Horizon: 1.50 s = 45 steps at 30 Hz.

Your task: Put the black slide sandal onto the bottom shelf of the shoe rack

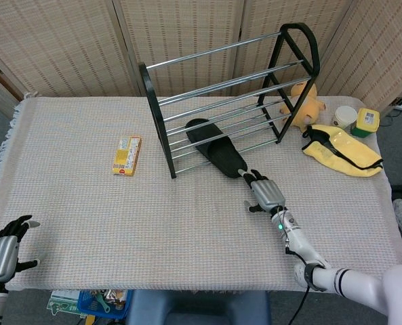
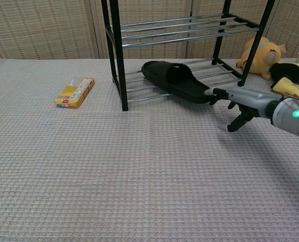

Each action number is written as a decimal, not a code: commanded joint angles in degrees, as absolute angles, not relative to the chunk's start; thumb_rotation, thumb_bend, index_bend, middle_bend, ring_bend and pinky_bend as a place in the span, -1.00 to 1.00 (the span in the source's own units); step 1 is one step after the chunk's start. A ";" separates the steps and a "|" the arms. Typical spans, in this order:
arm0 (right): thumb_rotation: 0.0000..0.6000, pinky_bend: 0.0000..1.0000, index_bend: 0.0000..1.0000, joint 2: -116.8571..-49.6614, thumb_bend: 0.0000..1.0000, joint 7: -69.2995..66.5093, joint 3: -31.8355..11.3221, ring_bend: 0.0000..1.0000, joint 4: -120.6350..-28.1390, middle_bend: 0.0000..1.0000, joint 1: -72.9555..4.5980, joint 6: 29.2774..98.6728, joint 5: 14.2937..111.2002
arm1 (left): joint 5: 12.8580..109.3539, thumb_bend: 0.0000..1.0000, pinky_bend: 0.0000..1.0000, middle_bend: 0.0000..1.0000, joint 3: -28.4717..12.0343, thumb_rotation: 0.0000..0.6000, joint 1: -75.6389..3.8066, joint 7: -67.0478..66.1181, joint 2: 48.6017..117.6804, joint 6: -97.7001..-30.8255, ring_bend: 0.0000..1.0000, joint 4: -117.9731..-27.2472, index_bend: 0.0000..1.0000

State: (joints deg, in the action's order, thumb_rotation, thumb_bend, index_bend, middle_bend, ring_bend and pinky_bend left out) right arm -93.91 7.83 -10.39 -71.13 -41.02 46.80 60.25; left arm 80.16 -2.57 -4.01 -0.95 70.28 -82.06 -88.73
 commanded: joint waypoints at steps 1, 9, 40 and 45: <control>1.00 -0.67 -1.00 -95.33 -0.22 8.67 -11.16 -0.99 -69.95 -0.72 -42.21 46.02 59.86 | 80.10 -0.65 -0.38 -0.60 -2.58 1.00 -3.95 -0.87 70.27 -82.11 -0.60 -88.65 -0.36; 1.00 -0.67 -1.00 -97.27 -0.22 10.33 -12.71 -0.99 -68.39 -0.72 -44.17 45.65 58.63 | 79.63 -0.65 -0.38 -0.60 -2.56 1.00 -3.62 -0.32 70.26 -82.01 -0.60 -87.98 -0.36; 1.00 -0.74 -1.00 -64.10 -0.70 1.57 0.75 -1.00 -94.21 -0.72 -15.68 83.26 83.69 | 82.38 -0.65 -0.38 -0.60 -3.52 1.00 -4.46 -1.80 69.87 -84.01 -0.60 -92.10 -0.36; 1.00 -0.81 -1.00 -63.22 -0.70 0.32 2.87 -1.00 -93.21 -0.77 -11.28 88.44 87.73 | 83.82 -0.65 -0.38 -0.60 -3.13 1.00 -4.70 -3.01 70.12 -84.49 -0.60 -93.73 -0.38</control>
